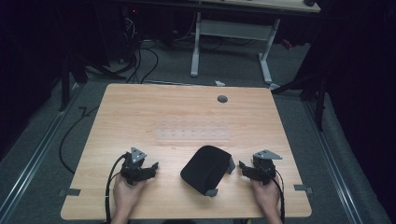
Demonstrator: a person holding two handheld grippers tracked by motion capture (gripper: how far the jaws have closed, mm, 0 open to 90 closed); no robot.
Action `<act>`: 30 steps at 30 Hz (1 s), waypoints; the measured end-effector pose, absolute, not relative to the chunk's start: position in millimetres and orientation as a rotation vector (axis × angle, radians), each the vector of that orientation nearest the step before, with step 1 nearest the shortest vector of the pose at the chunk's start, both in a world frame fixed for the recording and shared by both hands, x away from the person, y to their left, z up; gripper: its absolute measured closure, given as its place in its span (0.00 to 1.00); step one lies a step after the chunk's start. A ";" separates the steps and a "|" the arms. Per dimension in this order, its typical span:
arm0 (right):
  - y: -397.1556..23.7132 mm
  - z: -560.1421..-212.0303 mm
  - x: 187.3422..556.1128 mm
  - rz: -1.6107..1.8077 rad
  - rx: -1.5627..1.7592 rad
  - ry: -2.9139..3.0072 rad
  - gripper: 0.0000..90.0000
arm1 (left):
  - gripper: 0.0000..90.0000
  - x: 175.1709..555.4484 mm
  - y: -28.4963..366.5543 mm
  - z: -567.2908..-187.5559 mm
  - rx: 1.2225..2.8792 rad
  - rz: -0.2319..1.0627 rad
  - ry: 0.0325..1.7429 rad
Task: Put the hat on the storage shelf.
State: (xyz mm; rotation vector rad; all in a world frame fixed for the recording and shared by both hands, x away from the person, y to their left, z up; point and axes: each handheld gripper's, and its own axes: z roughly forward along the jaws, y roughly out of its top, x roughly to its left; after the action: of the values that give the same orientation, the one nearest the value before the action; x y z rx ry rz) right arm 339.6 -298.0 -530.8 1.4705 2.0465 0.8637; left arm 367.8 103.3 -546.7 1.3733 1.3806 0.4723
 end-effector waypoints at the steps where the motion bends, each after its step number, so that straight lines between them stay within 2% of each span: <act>1: -298.0 -530.8 339.6 0.863 1.470 2.046 0.37 | 0.32 367.8 103.3 -546.7 1.373 0.472 1.381; 23: -298.2 -530.6 337.7 0.865 1.455 2.071 0.34 | 0.32 367.7 103.1 -546.6 1.373 0.469 1.381; 30: -305.4 -528.9 334.1 0.925 1.521 2.037 0.45 | 0.31 367.7 103.0 -546.7 1.375 0.467 1.380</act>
State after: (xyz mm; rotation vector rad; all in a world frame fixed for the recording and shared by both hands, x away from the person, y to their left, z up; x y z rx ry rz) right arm 334.1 -305.4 -528.9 1.5214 2.0372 0.9250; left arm 367.7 103.0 -546.7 1.3752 1.3804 0.4669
